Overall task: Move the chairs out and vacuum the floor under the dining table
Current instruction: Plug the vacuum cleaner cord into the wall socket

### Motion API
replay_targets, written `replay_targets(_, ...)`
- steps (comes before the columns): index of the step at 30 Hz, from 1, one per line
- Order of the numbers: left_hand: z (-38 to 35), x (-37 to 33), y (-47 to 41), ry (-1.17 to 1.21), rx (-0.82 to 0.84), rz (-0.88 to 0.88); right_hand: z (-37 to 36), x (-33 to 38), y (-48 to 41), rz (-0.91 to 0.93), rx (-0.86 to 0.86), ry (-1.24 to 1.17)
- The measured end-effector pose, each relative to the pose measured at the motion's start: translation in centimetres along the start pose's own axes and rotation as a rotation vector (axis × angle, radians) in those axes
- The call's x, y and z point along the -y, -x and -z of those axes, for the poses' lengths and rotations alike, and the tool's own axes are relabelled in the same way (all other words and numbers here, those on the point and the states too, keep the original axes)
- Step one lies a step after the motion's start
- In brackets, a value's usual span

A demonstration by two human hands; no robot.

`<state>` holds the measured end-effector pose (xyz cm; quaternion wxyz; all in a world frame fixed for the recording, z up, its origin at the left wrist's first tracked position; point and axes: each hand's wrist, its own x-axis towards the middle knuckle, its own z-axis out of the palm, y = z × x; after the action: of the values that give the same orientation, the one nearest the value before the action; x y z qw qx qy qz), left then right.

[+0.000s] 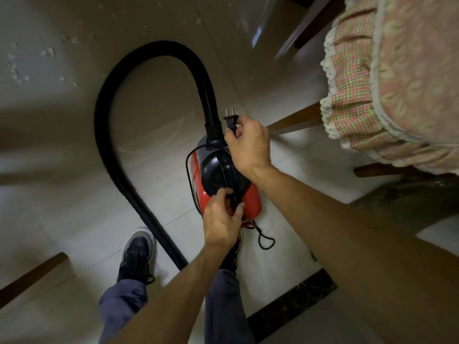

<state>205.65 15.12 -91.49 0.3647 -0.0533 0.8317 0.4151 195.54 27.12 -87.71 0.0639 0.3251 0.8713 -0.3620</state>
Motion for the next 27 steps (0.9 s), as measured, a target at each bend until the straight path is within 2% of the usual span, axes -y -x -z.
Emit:
replay_targets(6,0.3,-1.2,0.4,-0.003,0.059,-0.154,2.2,1.1,3.1,-0.011,-0.103,-0.053)
replay_targets(13,2.4,-2.6,4.3,-0.006,0.362,-0.369,5.5,0.6,6.6,-0.167,-0.369,-0.093)
replay_targets(21,4.1,-1.7,10.7,-0.266,0.729,-0.581,10.3,-3.5,16.8,-0.58,-0.581,-0.103)
replay_targets(27,4.6,-0.7,14.8,-0.418,0.896,-0.607,11.9,-5.8,24.7,-0.867,-0.678,-0.182)
